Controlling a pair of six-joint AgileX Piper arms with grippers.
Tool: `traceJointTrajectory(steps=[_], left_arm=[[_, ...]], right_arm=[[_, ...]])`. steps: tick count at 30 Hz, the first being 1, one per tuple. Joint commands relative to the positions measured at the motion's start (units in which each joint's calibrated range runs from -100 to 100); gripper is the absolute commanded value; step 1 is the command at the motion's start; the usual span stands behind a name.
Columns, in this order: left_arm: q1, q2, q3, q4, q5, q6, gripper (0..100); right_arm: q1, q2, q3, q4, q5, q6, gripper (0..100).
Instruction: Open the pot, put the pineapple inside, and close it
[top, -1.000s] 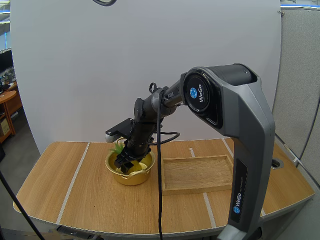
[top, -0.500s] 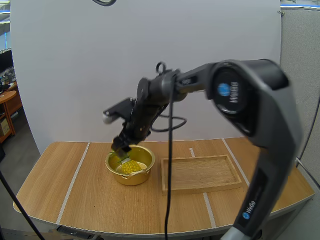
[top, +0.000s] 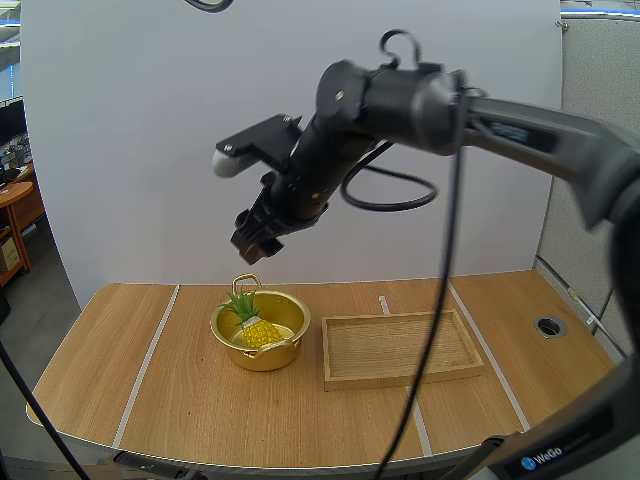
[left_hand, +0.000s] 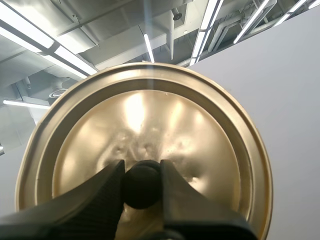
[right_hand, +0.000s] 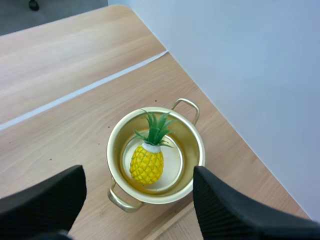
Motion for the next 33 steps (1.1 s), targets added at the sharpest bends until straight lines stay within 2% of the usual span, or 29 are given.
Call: traceJointTrajectory(steps=[1, 13, 21, 28, 29, 33], left_arm=[[0.12, -0.4, -0.4, 0.1, -2.5, -0.3, 0], [0.12, -0.4, -0.4, 0.1, -2.5, -0.3, 0], [0.12, -0.4, -0.4, 0.1, -2.5, -0.3, 0], [0.12, -0.4, -0.4, 0.1, -2.5, -0.3, 0], [0.12, -0.4, -0.4, 0.1, -2.5, -0.3, 0], [0.12, -0.4, -0.4, 0.1, -2.5, -0.3, 0]], right_arm=[[0.1, -6.2, 0.4, -1.4, 3.3, 1.5, 100], [0.1, -26.7, 6.3, -5.3, 14.7, 5.7, 100], [0.1, -36.7, 11.9, -6.3, 14.9, 8.0, 100], [-1.8, -45.6, 21.9, -6.3, 14.9, 8.0, 100], [-1.9, -46.5, 22.9, -6.2, 14.9, 8.0, 90], [-3.0, -50.2, 27.0, -4.5, 14.9, 8.0, 22]])
